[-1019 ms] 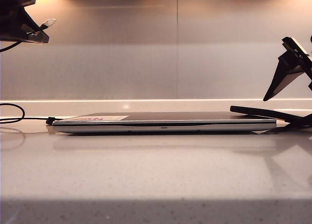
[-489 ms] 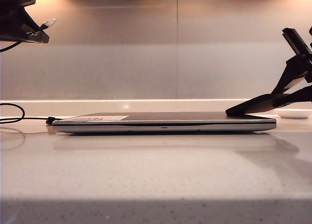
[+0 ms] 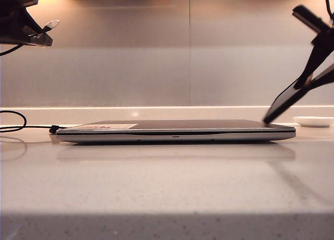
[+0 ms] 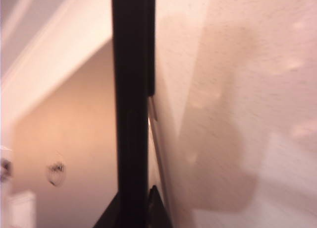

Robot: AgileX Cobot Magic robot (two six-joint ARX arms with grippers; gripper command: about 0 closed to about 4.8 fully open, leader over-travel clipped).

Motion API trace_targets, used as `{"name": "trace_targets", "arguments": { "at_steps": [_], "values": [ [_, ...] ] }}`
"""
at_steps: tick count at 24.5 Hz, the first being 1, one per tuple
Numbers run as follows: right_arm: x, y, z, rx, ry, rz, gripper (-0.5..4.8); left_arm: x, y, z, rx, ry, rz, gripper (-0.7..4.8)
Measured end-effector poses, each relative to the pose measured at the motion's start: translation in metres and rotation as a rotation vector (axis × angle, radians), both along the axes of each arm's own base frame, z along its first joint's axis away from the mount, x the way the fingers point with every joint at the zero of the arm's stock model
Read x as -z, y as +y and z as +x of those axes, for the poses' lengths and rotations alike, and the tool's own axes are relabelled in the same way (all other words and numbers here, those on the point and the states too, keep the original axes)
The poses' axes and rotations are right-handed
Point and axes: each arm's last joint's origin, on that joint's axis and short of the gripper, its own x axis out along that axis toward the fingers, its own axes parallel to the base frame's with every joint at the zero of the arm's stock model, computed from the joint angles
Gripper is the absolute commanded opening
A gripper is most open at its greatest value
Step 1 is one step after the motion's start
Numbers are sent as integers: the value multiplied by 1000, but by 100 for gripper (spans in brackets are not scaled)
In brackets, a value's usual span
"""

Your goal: Pick up the charging cable and the phone, plug the charging cable into the charging port on the phone, and finally place them back on the table.

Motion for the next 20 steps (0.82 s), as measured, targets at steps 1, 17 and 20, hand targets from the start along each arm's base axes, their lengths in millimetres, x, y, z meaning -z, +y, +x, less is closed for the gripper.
{"name": "trace_targets", "arguments": {
  "at_steps": [1,17,20],
  "values": [
    [-8,0,-2,-18,18,-47,-8,0,0,0,0,0,0,-6],
    [-56,36,-50,-349,335,-536,-8,40,-43,-24,269,308,150,-6],
    [-55,37,-50,-360,348,-542,-8,45,-49,-27,302,337,171,-6]
  ]
}}
